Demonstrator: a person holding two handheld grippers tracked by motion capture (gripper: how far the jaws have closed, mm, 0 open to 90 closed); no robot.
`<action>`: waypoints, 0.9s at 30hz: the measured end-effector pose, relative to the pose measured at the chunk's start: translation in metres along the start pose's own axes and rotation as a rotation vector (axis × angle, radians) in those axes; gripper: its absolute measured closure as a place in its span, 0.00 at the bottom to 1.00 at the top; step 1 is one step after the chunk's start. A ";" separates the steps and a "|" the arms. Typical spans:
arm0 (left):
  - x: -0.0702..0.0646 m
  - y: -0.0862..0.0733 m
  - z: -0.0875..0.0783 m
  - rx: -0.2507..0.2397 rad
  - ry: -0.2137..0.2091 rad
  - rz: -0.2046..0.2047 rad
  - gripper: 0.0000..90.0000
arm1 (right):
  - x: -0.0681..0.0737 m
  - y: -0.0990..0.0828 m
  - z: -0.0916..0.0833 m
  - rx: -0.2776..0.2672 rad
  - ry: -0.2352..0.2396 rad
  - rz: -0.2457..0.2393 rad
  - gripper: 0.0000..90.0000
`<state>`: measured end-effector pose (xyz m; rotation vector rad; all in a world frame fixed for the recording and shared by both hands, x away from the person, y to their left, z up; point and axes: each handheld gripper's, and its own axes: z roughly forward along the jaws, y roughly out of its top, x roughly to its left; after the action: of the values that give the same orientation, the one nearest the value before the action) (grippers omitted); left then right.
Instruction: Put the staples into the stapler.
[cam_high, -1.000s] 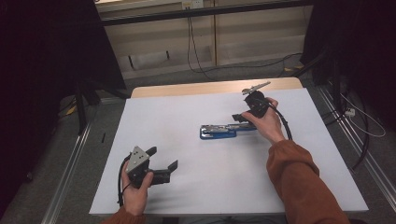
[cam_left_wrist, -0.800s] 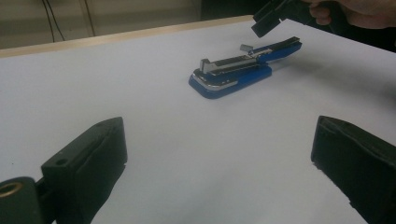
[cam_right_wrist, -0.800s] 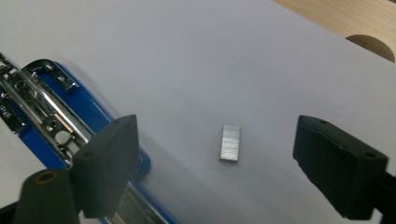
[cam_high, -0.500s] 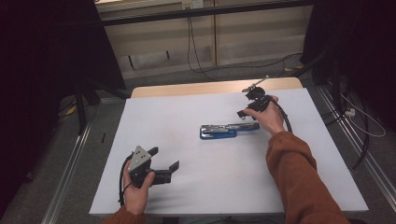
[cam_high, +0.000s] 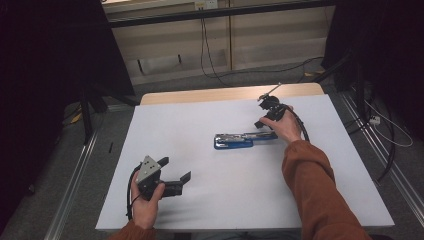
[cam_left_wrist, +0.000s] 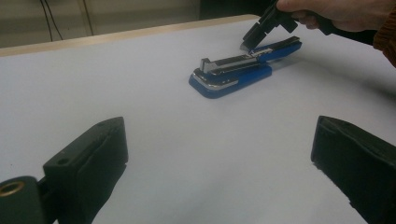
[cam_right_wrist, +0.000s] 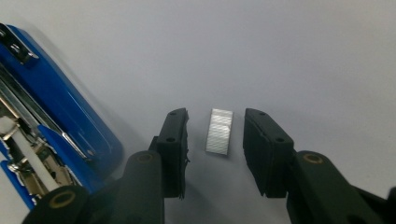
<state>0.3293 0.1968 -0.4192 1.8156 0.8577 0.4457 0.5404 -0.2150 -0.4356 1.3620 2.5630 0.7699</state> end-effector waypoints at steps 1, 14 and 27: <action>0.000 0.000 0.000 0.000 0.000 -0.001 0.05 | 0.000 0.000 0.000 0.000 0.004 -0.001 0.73; 0.000 0.001 0.000 -0.004 -0.006 -0.002 0.05 | 0.002 0.000 0.004 0.018 -0.047 -0.030 0.86; 0.000 0.000 0.002 0.015 -0.004 0.006 0.05 | 0.006 0.001 0.004 0.027 -0.065 -0.037 0.88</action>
<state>0.3303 0.1956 -0.4203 1.8324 0.8552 0.4399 0.5388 -0.2087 -0.4378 1.3204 2.5500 0.6769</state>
